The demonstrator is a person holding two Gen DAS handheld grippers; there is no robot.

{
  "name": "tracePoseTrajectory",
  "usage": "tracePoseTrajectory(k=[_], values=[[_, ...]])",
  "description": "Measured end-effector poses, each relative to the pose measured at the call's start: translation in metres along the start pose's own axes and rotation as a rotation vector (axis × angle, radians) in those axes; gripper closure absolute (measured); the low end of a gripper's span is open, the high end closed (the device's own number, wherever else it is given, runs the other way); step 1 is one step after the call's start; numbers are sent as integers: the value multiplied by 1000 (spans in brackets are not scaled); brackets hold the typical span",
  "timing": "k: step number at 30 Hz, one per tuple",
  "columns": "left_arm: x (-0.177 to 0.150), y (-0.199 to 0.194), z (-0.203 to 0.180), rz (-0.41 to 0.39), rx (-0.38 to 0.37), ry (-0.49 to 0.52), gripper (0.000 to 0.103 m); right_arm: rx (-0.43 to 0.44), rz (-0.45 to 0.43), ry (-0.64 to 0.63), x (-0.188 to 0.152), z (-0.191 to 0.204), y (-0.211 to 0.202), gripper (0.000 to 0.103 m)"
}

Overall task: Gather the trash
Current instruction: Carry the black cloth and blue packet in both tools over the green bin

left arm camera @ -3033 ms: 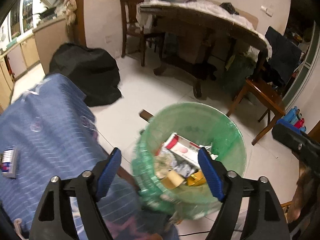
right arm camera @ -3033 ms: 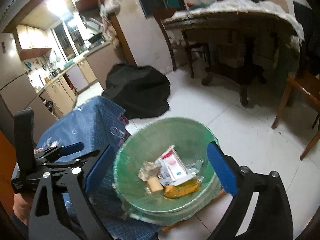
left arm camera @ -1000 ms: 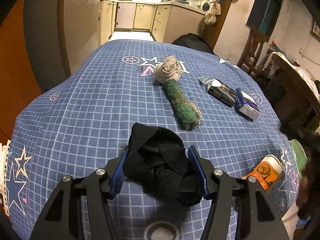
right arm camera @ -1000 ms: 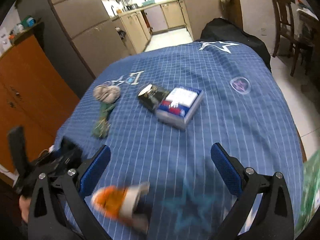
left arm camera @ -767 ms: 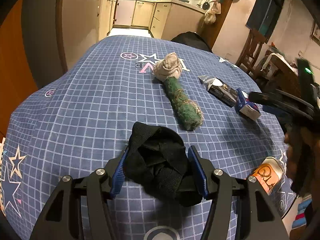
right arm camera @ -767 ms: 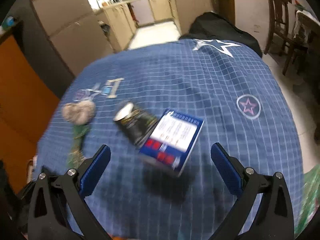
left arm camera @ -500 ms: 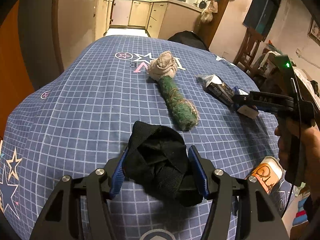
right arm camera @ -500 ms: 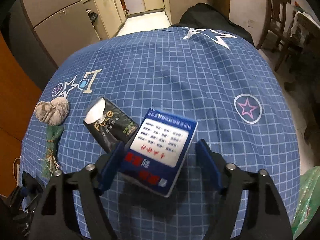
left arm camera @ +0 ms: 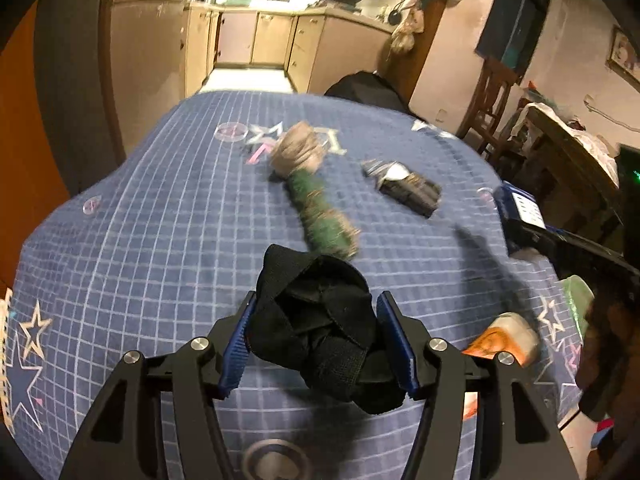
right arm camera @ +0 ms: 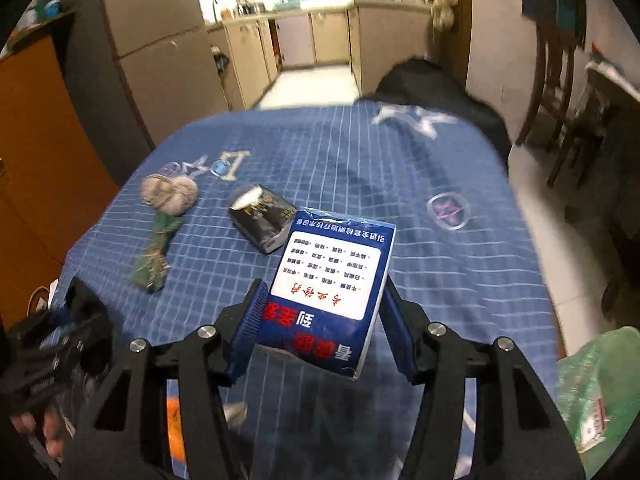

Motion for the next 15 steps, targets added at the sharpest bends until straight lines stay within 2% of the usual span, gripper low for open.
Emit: tracePoseTrajectory(k=[8,15], values=[[15,-38,-58,-98,-44,80,43,-30,-160,-15,-24,-11,-100,49],[22,-60,-129,-145,-118,169,43,-79,-229,27,-41,-46,-150,49]])
Point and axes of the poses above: each gripper's, at about its wrist camera, not at the fingertips, and y roughly the way its jaws point, z to its left, x to its top, the point moved 5 cm from there along y, roughly the way its jaws point, and after that the axes turned 3 degrees about x, right-handed, at the moved point
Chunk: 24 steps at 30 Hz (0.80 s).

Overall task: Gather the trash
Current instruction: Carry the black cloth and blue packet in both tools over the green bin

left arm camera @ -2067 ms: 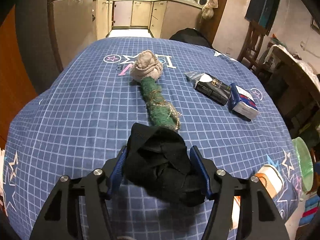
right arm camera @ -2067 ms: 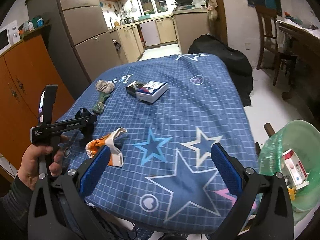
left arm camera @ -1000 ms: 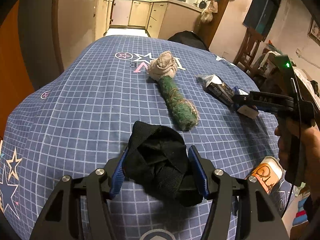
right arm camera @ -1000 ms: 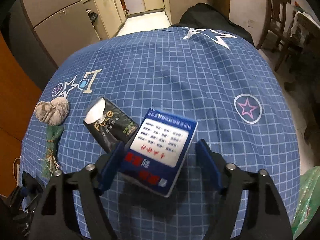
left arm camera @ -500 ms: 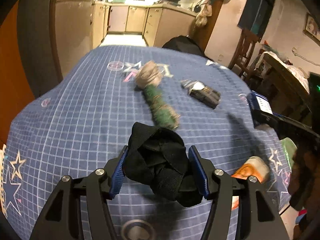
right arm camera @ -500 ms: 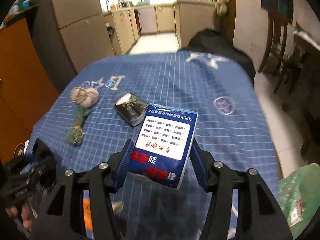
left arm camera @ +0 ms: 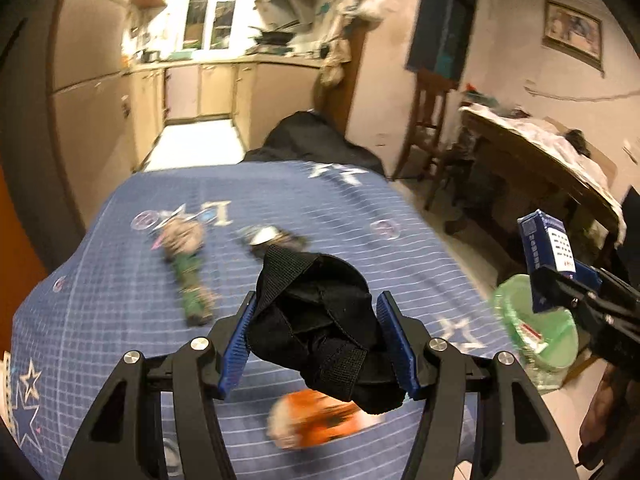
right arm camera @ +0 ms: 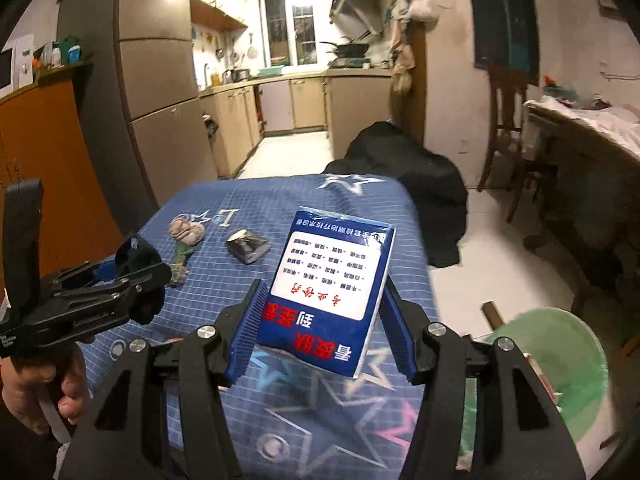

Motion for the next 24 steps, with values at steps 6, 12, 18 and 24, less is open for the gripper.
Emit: tracePoseTrajectory(k=[6,12,18,24], values=[[15,-7,-80,-32,-106,93,43,-63,-36,35,-3,-40,-33,49],[20,0,-159,-28,-188,180,43,-132,-62,68,-7,-80,-59,49],[21,12,-229,-12,-245,248,43,-200,-68,103,-16,-125,-82,49],[21,22,-284,-5,-280,311,43,-261,-61,142,-30,-166,-96,49]])
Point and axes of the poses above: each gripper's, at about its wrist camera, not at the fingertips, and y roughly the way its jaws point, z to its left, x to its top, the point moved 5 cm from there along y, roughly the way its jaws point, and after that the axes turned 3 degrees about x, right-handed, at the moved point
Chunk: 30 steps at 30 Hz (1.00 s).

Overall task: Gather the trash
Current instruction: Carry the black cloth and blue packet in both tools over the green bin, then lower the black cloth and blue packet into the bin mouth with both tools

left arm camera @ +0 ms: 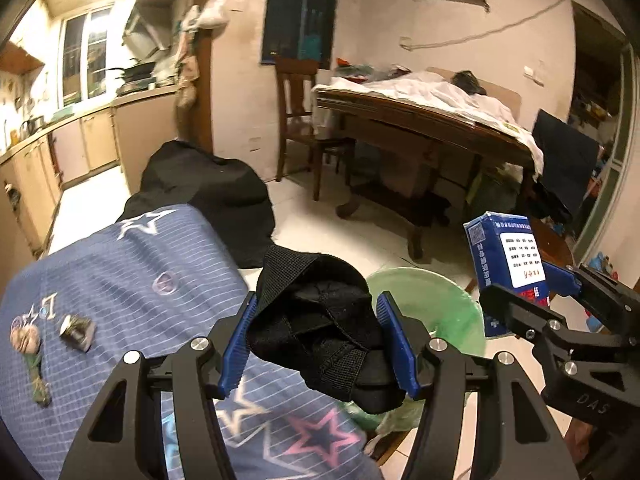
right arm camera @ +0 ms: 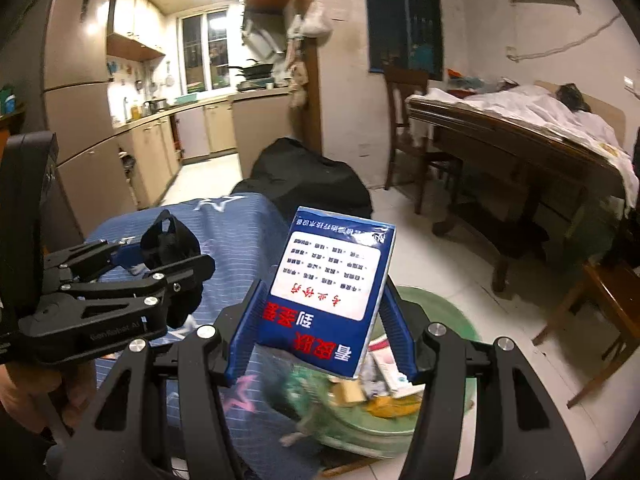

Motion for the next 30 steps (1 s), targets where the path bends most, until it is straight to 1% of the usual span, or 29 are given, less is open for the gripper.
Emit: tracePoseTrajectory(k=[4,8,14,20,22,30], values=[[8,16,-25,16,-21,26,43,-31,12,25,-5,-28,-3,49],[7,37,-44,45,-38,51,43,-43,37,46,-9,-50,-3,49],[-1,74,-65,130,-73,70,43,-27,138,93,-19,-83,17,49],[-10,112,-72,221,-90,87,43,14,227,143,-29,-96,36,49],[-14,122,-70,239,-90,89,43,26,254,162,-33,-101,42,49],[-28,161,-70,307,-81,103,43,44,314,177,-44,-113,59,49]])
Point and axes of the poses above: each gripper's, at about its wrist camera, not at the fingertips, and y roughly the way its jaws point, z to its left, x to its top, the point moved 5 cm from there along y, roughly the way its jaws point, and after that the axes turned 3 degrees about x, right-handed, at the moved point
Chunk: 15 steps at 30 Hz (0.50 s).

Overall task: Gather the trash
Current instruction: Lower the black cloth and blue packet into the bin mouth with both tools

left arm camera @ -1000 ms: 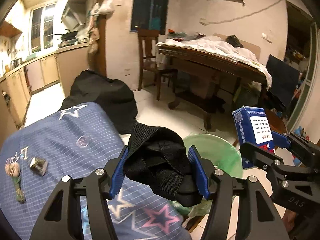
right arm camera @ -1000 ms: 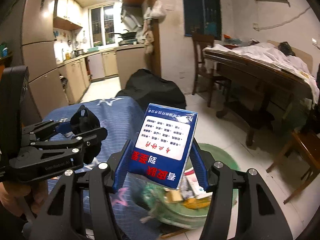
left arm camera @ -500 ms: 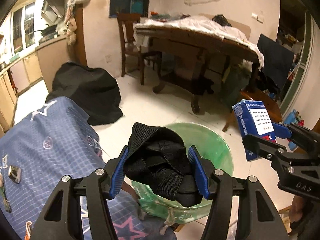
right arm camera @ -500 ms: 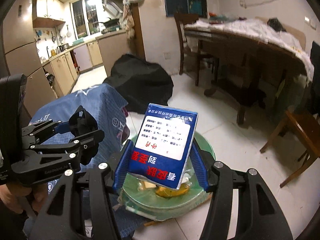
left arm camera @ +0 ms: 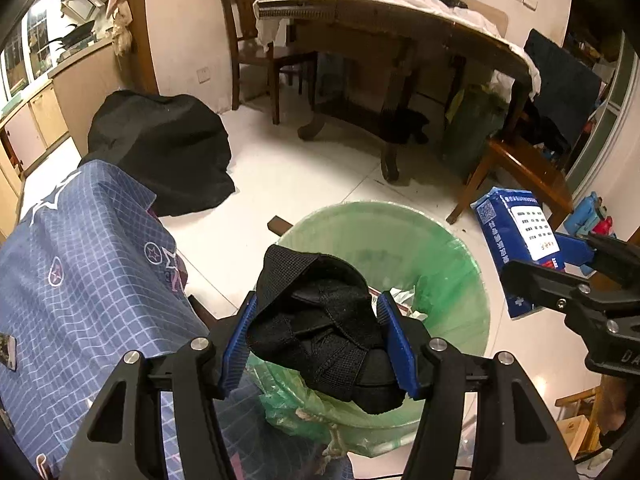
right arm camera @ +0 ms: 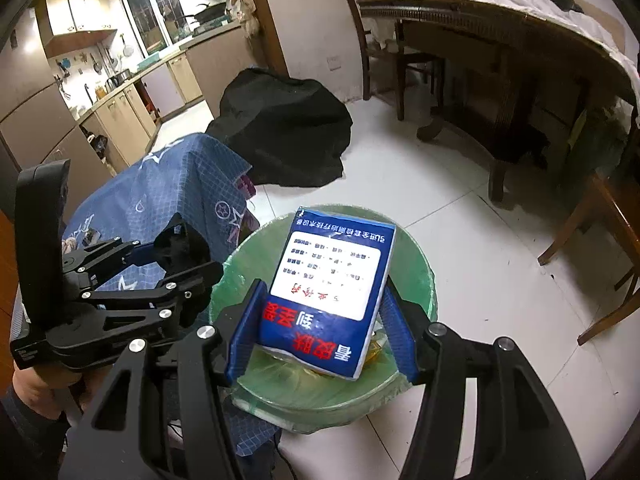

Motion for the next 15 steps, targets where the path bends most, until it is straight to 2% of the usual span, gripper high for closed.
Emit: tracePoseTrajectory(k=[15], values=[[4,31,1,30,9,6,43,-4,39,24,-3,-18,20,49]])
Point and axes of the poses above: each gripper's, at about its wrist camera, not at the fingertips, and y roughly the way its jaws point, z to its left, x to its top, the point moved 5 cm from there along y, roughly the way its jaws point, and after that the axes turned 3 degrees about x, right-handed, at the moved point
